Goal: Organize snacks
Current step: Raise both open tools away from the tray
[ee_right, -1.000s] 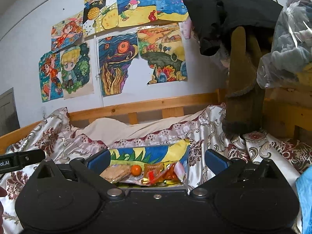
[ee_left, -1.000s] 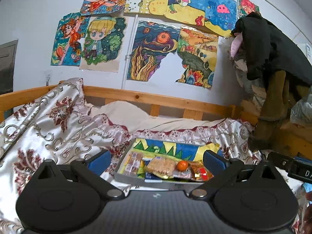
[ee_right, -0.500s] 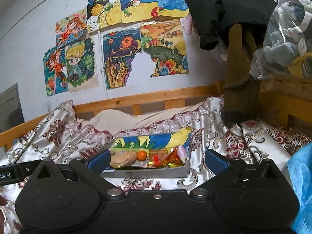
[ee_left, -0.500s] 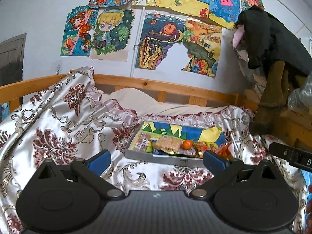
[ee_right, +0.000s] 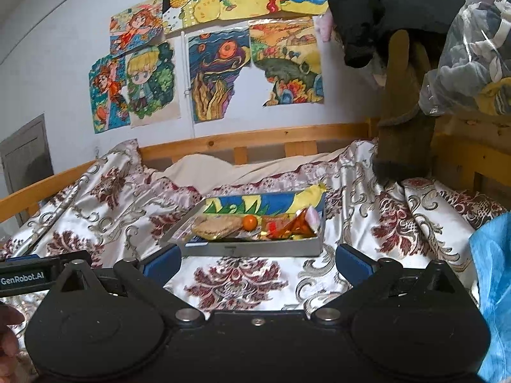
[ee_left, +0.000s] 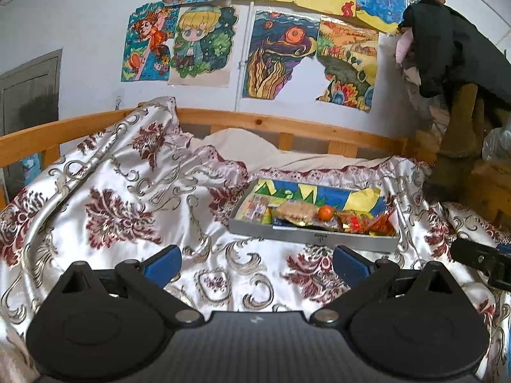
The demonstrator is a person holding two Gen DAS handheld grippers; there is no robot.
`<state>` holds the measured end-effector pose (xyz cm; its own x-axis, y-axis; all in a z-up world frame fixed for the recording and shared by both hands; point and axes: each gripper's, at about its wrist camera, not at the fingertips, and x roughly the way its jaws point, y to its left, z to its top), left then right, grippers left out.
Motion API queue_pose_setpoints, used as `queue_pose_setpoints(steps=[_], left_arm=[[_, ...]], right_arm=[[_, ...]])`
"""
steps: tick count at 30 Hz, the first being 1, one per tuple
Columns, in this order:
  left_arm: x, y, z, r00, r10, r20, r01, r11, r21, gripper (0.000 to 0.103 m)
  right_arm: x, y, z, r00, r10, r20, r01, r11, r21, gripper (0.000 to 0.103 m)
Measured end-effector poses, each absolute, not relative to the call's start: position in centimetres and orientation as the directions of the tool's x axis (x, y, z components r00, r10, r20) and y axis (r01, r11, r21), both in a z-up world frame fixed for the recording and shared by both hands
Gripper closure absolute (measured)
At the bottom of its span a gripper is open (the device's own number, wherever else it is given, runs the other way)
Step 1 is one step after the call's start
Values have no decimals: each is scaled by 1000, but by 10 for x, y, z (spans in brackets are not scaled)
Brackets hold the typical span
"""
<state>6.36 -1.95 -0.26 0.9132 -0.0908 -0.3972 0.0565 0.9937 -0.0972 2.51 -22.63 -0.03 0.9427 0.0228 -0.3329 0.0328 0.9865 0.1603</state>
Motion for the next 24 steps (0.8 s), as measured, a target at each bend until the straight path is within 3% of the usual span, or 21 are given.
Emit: queue_pose_setpoints(steps=[24], left_arm=[[53, -12, -11, 899, -71, -433, 33, 995, -93, 0]], right_arm=[[22, -213, -9, 925, 3, -380, 41, 994, 105, 1]])
